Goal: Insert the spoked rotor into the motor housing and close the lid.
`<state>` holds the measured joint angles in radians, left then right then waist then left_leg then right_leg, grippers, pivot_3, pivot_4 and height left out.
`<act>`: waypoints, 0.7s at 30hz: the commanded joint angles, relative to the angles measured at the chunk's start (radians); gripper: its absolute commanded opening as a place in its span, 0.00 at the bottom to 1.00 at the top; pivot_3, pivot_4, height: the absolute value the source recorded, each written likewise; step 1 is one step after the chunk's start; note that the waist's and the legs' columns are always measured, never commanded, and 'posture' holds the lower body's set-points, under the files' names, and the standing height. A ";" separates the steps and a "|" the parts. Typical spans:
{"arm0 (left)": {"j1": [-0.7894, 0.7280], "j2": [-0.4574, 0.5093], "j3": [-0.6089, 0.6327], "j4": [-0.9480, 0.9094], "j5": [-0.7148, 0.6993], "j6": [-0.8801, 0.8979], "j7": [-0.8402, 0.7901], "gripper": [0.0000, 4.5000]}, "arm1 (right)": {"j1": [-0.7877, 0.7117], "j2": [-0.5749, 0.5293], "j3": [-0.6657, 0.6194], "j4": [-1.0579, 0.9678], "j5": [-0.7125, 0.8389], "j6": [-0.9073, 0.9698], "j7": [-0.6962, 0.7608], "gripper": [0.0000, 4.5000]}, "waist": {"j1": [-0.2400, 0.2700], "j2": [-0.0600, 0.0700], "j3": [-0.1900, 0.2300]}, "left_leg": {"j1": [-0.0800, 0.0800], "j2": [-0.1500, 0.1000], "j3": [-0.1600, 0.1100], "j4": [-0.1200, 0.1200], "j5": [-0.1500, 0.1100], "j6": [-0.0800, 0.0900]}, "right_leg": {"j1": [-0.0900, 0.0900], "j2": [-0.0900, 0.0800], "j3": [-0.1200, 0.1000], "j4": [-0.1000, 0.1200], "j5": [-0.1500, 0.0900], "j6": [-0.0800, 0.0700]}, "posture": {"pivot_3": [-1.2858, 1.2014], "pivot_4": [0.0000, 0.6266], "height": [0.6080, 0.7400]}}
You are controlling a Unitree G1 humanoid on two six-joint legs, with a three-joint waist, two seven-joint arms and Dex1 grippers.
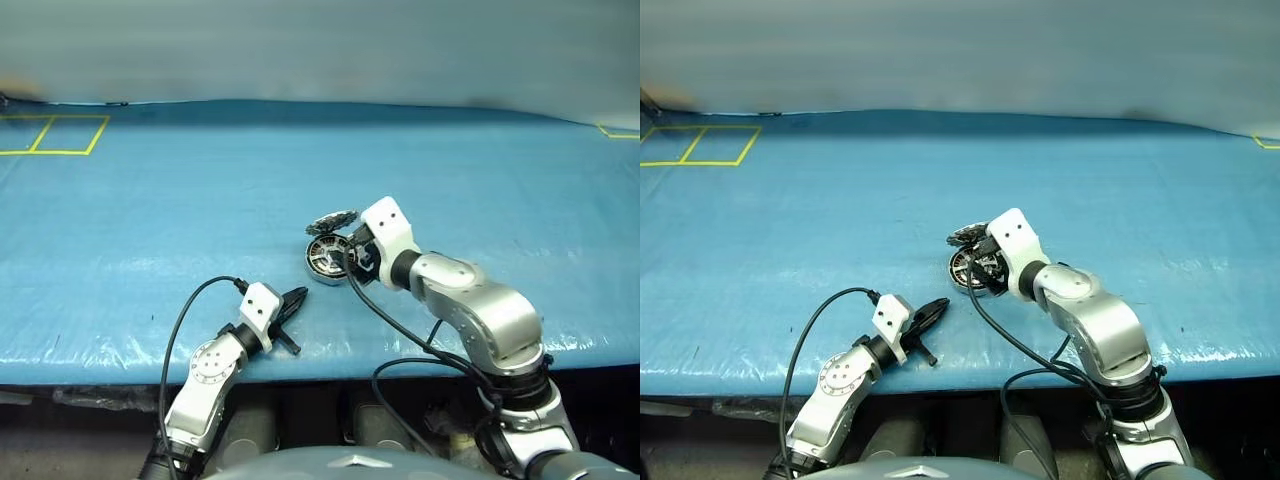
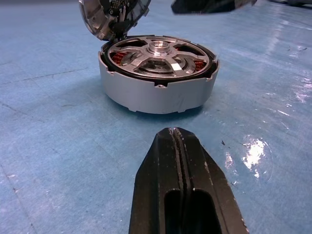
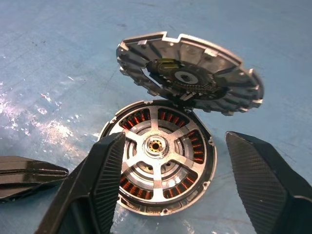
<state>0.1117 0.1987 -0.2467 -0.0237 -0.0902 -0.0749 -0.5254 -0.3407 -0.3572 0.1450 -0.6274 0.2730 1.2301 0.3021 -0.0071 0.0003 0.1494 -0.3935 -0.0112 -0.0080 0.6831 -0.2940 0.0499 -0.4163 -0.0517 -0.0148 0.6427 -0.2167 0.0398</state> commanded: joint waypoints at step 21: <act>-0.004 -0.001 -0.008 -0.013 0.004 -0.011 -0.006 0.00 | -0.511 -0.056 0.007 0.753 -0.036 -0.438 0.309 0.01 | -0.002 0.001 0.000 | 0.001 0.000 0.004 0.000 0.002 0.002 | 0.000 0.006 0.002 0.000 0.004 0.001 | 0.52 0.24 1.00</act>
<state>0.1013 0.1991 -0.2545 -0.0120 -0.0896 -0.0752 -0.5382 -0.8243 -0.4152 0.1882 0.1151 0.2118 0.8137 0.5744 -0.0093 0.0017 0.1497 -0.3931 -0.0112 -0.0046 0.6835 -0.2920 0.0520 -0.4165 -0.0464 -0.0129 0.6425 -0.2124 0.0412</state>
